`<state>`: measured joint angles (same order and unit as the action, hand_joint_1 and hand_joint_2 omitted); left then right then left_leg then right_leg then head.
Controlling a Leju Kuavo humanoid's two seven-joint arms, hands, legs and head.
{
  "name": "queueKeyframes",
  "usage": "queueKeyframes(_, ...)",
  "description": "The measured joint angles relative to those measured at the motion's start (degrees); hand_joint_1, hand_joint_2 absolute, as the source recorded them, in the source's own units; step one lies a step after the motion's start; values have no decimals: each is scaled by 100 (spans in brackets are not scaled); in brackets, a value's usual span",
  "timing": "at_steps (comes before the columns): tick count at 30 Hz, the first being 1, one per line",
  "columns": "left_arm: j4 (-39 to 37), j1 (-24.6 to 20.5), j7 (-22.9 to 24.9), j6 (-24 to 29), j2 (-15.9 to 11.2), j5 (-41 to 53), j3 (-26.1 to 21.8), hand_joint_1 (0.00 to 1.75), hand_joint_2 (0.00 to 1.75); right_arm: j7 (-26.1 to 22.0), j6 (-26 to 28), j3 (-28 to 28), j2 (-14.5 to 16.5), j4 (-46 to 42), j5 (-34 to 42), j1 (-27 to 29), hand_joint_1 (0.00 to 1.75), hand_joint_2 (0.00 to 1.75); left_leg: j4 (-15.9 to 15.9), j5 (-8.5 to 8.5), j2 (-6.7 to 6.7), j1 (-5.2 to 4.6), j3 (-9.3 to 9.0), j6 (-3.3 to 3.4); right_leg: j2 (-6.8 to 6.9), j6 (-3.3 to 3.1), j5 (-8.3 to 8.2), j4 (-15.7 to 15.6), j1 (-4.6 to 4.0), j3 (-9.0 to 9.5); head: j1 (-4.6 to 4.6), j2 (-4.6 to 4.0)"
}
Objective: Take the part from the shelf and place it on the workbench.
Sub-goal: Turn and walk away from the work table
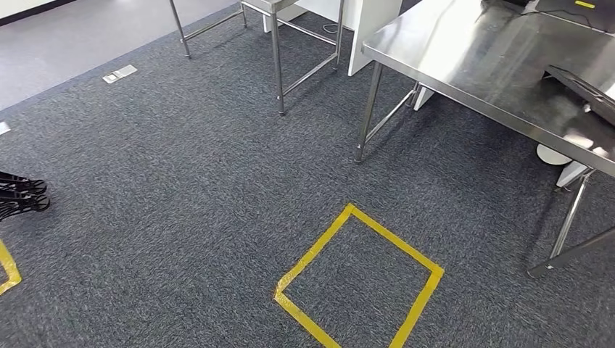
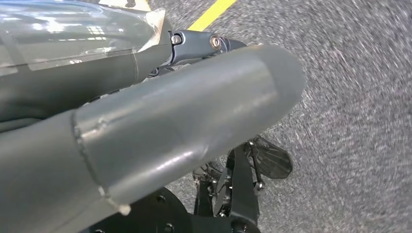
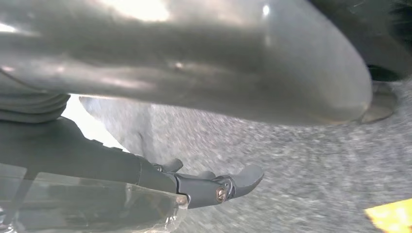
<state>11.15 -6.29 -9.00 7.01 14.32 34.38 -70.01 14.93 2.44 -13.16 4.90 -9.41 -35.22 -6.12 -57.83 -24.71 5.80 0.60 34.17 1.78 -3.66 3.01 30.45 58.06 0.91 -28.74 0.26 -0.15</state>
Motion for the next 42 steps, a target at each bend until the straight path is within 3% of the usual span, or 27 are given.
queueKeyframes(1, 0, -1, 12, 31, 10, -8, 0, 0, 0, 6, -34, -17, 7, 1, -25, -18, 0, 0, 1, 16, 51, -3, 16, -33, -63, -36, -36, -133, -4, 45, -3, 0)
queueKeyframes(2, 0, 3, 19, 72, 20, 3, 0, 0, 0, 17, -55, -36, 16, 1, -45, -34, 0, 0, 8, 37, 102, -2, 32, -73, -42, -80, -44, -155, -21, 40, -5, 0)
queueKeyframes(3, 0, 12, 20, 126, 29, 46, 0, 0, 0, 26, -65, -56, 27, 1, -58, -50, 0, 0, 19, 61, 152, 10, 50, -115, 26, -131, -69, -165, -17, 44, -7, 0)
queueKeyframes(4, 0, 23, 27, 182, 36, 117, 3, 0, 0, 34, -68, -70, 36, 0, -68, -63, 0, 0, -3, 53, 115, 17, 79, -146, 93, -183, -96, -178, -7, 57, -9, 0)
queueKeyframes(6, 0, 31, 84, 280, 42, 322, 35, 0, 0, 41, -71, -85, 45, -1, -79, -69, 0, 0, -318, -169, -163, 11, 243, -189, 250, -288, -152, -210, 21, 75, -28, 0)
queueKeyframes(8, 0, 27, 160, 318, 35, 479, 109, 0, 0, 42, -78, -85, 43, 0, -80, -47, 0, 0, -1049, -594, -463, 11, 569, -223, 423, -333, -164, -208, -3, 59, -43, 0)
queueKeyframes(10, -1, 31, 202, 325, 27, 549, 164, 0, 0, 41, -82, -85, 38, 1, -80, -24, 0, 0, -1601, -799, -541, 30, 790, -262, 612, -334, -161, -204, -27, 40, -40, 0)
queueKeyframes(11, -2, 36, 213, 326, 23, 562, 177, 0, 0, 41, -82, -85, 37, 1, -80, -20, 0, 0, -1581, -748, -565, 41, 748, -273, 694, -333, -159, -201, -30, 33, -41, 0)
queueKeyframes(12, -2, 41, 221, 327, 20, 571, 190, 0, 0, 41, -82, -85, 37, 1, -80, -23, 0, 0, -1330, -610, -609, 50, 587, -278, 767, -333, -157, -198, -32, 32, -41, 0)
queueKeyframes(14, -2, 32, 223, 328, 11, 574, 228, 0, 0, 41, -82, -85, 38, 1, -80, -33, 0, 0, -528, -314, -869, 44, 106, -258, 886, -313, -138, -187, -58, 41, -45, 0)
queueKeyframes(16, -2, 14, 223, 328, 5, 575, 266, 0, 0, 42, -82, -85, 36, 1, -80, -43, 0, 0, -62, -201, -1044, 12, -147, -195, 987, -270, -112, -177, -103, 44, -24, 0)
queueKeyframes(19, -2, 20, 229, 328, 3, 589, 293, 0, 0, 41, -82, -85, 36, 1, -80, -63, 0, 0, 18, -164, -886, -26, -133, -68, 1105, -192, -91, -175, -119, 68, 0, 0)
queueKeyframes(21, -2, 20, 276, 311, 1, 679, 322, 0, 0, 42, -89, -85, 39, 2, -72, -62, 0, 0, 78, -96, -751, -5, -126, 35, 866, -174, 86, 77, -93, -39, 13, 0)
queueKeyframes(23, -2, 16, 387, 222, -15, 865, 413, 0, 0, 43, -109, -85, 34, 7, -41, -32, 0, 0, 95, -52, -594, 7, -92, 95, 517, -213, 444, 787, -56, -367, 33, 0)
queueKeyframes(25, -2, 21, 492, 99, -36, 988, 528, 0, 0, 57, -123, -83, 22, 18, 2, 18, 0, 0, 92, -29, -410, 1, -57, 101, 402, -203, 688, 1460, -38, -682, 37, 0)
queueKeyframes(26, -2, 28, 521, 57, -44, 1004, 562, 0, 0, 67, -124, -80, 17, 24, 23, 43, 0, 0, 90, -18, -318, 0, -47, 93, 388, -164, 673, 1517, -32, -706, 40, 0)
queueKeyframes(27, -2, 37, 531, 12, -50, 1035, 586, 0, 0, 78, -126, -76, 11, 27, 42, 63, 0, 0, 87, -7, -229, 1, -43, 79, 371, -111, 565, 1343, -21, -620, 39, 0)
queueKeyframes(28, -2, 46, 522, -38, -57, 1087, 616, 0, 0, 86, -128, -71, 5, 28, 56, 73, 0, 0, 81, 4, -143, 3, -41, 62, 318, -56, 389, 962, 1, -436, 40, 0)
queueKeyframes(30, -2, 58, 475, -134, -85, 1212, 715, 0, 0, 92, -133, -64, -2, 31, 55, 79, 0, 0, 58, 20, 8, -8, -23, 12, 82, 1, 86, 172, 55, -78, 40, 0)
queueKeyframes(32, -2, 70, 411, -136, -110, 1167, 802, 0, 0, 88, -164, -70, 1, 35, -32, 70, 0, 0, 38, 35, 113, -23, 9, -55, -38, -41, -15, -120, 55, 35, 27, 0)
queueKeyframes(34, -2, 89, 316, -11, -99, 921, 791, 0, 0, 81, -289, -109, 1, 38, -202, 35, 0, 0, 27, 55, 180, -6, 51, -122, 81, -122, -52, -120, 43, 49, 16, 0)
queueKeyframes(36, -1, 96, 208, 166, -43, 684, 718, 0, 0, 76, -484, -176, -10, 38, -326, -27, 0, 0, -174, -82, -35, -1, 167, -165, 213, -217, -95, -132, 62, 62, -4, 0)
queueKeyframes(38, 3, 79, 128, 277, 30, 563, 653, 0, 0, 83, -644, -224, -28, 38, -353, -84, 0, 0, -805, -460, -385, -7, 454, -193, 375, -283, -108, -138, 40, 53, -40, 0)
queueKeyframes(40, 4, 55, 87, 281, 84, 500, 599, 0, 0, 103, -714, -242, -57, 39, -355, -118, 0, 0, -1510, -763, -522, 9, 768, -218, 574, -303, -100, -136, -1, 46, -56, 0)
queueKeyframes(41, 4, 49, 79, 257, 103, 478, 575, 0, 0, 110, -724, -248, -74, 40, -362, -136, 0, 0, -1653, -782, -548, 16, 823, -226, 666, -307, -96, -135, -13, 42, -57, 0)
queueKeyframes(42, 4, 47, 74, 225, 112, 465, 556, 0, 0, 116, -724, -254, -89, 40, -370, -160, 0, 0, -1589, -703, -574, 23, 773, -229, 746, -310, -92, -134, -19, 41, -57, 0)
